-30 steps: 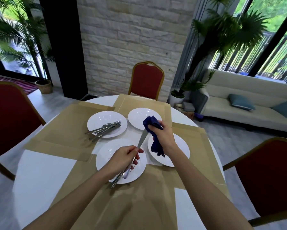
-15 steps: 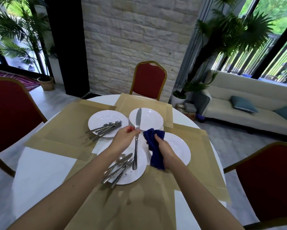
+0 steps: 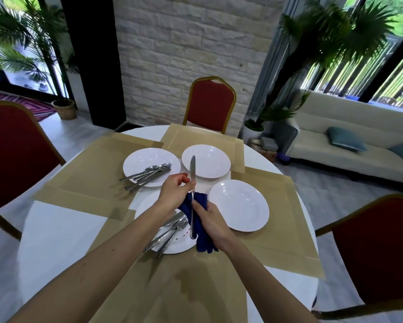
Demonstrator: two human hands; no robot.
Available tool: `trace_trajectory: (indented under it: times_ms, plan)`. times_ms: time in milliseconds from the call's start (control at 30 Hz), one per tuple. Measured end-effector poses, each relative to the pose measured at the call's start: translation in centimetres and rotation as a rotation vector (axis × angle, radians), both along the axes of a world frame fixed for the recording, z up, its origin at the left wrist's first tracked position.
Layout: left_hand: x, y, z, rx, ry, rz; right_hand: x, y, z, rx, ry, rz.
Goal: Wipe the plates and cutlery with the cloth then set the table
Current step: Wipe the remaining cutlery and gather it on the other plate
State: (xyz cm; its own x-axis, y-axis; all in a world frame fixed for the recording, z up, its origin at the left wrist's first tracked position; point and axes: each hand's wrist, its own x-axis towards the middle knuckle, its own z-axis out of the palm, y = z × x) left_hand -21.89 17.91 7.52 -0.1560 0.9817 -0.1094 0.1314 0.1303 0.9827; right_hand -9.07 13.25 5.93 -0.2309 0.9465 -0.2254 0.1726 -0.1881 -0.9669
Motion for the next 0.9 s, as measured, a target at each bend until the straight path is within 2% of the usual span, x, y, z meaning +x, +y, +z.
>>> trace_trajectory:
  times_ms: [100, 233, 367, 433, 567, 600, 667, 733, 767, 833, 900]
  plan:
    - [-0.1, 0.3, -0.6, -0.021, -0.023, 0.058, -0.2, -0.5, 0.0, 0.033, 0.001, 0.118]
    - [-1.7, 1.1, -0.8, -0.085, -0.056, 0.108, 0.0, -0.6, -0.8, 0.099, -0.168, 0.244]
    - [-4.3, 2.5, -2.0, -0.326, -0.401, 0.124, 0.2, 0.9, -1.4, 0.059, -0.264, 0.343]
    - [-5.7, 3.5, -3.0, -0.431, -0.409, 0.143, 0.6, 1.5, -1.8, -0.032, -0.241, 0.311]
    - [-8.3, 6.5, -4.3, -0.530, -0.131, 0.146, 2.3, 3.4, -4.3, -0.420, 0.014, 0.034]
    - [-8.9, 7.4, -4.7, -0.537, -0.047, 0.125, 2.8, 3.9, -4.9, -0.516, 0.134, -0.027]
    - [-9.9, 9.1, -5.6, -0.492, 0.176, 0.047, 3.6, 4.7, -5.6, -0.712, 0.497, -0.140]
    - [-10.4, 10.2, -6.0, -0.391, 0.408, -0.085, 4.3, 5.7, -6.2, -0.820, 0.817, -0.205]
    - [-10.7, 10.7, -6.2, -0.344, 0.547, -0.150, 4.5, 6.0, -6.3, -0.826, 0.895, -0.211]
    - [-10.8, 11.4, -6.5, -0.247, 0.812, -0.244, 5.0, 6.6, -6.8, -0.807, 0.926, -0.237]
    - [-11.0, 12.2, -7.8, -0.191, 0.974, -0.288, 5.2, 7.2, -7.9, -0.909, 0.990, -0.167]
